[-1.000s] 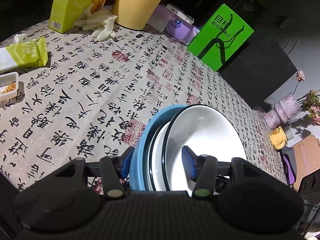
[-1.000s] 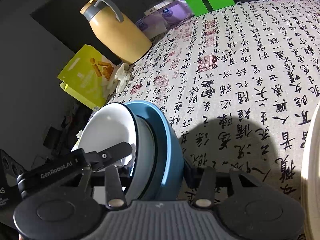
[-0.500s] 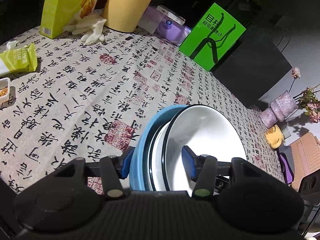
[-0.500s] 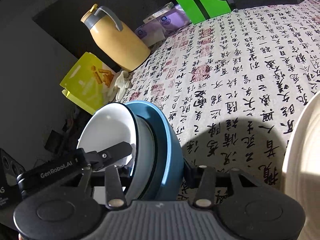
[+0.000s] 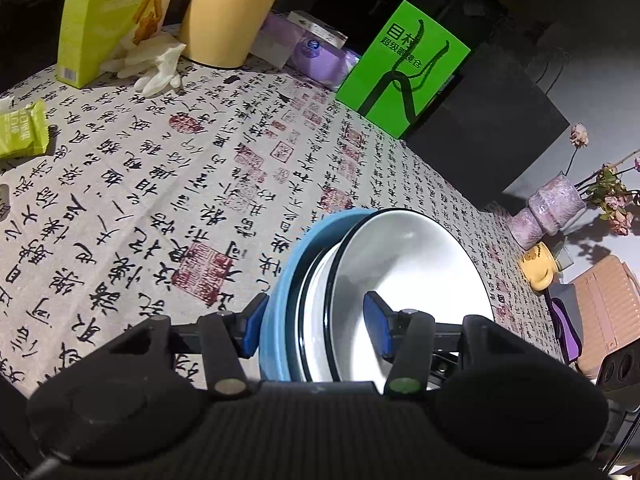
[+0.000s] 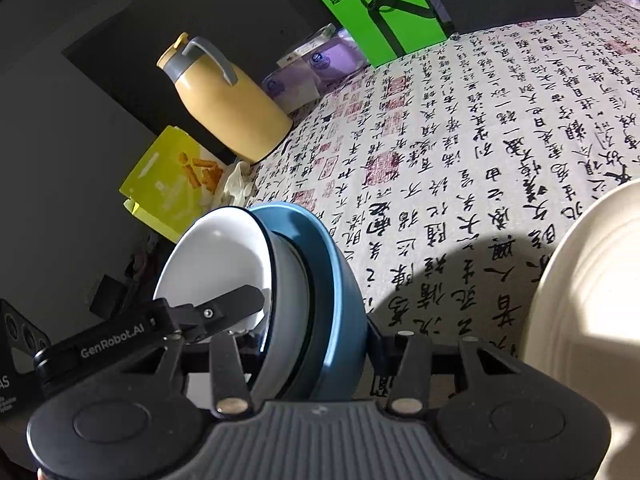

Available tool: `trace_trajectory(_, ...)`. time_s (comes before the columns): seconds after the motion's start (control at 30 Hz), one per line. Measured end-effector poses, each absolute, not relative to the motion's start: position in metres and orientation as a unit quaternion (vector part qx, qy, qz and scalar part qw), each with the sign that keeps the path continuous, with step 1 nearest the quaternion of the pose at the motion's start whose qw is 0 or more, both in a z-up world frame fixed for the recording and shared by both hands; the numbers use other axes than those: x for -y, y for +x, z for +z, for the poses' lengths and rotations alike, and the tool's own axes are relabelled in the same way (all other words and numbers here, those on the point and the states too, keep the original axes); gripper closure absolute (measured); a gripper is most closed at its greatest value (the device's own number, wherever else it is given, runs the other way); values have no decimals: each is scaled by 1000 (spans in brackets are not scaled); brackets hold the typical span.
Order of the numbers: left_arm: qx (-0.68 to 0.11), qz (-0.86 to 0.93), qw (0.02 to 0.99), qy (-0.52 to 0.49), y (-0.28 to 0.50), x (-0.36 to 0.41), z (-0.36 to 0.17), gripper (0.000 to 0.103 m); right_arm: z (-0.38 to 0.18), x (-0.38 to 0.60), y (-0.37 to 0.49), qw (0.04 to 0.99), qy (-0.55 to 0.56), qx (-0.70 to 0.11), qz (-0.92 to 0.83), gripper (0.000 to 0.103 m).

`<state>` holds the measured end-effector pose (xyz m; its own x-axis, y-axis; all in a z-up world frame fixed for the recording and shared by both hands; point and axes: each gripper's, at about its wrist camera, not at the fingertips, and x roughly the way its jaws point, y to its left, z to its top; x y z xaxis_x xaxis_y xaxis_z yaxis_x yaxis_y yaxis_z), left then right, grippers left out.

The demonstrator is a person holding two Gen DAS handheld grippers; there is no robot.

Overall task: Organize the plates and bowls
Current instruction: 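Carry the blue bowl onto the stack of cream plates with both grippers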

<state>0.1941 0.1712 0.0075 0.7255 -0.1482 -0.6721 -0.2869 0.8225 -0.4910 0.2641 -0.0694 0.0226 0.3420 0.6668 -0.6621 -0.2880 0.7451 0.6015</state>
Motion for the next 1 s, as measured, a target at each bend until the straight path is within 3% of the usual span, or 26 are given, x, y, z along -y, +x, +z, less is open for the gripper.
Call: trace_trajectory(1.0, -370, 2, 887, -276, 213, -115, 24, 51, 39, 129, 265, 814, 214, -468, 269, 58)
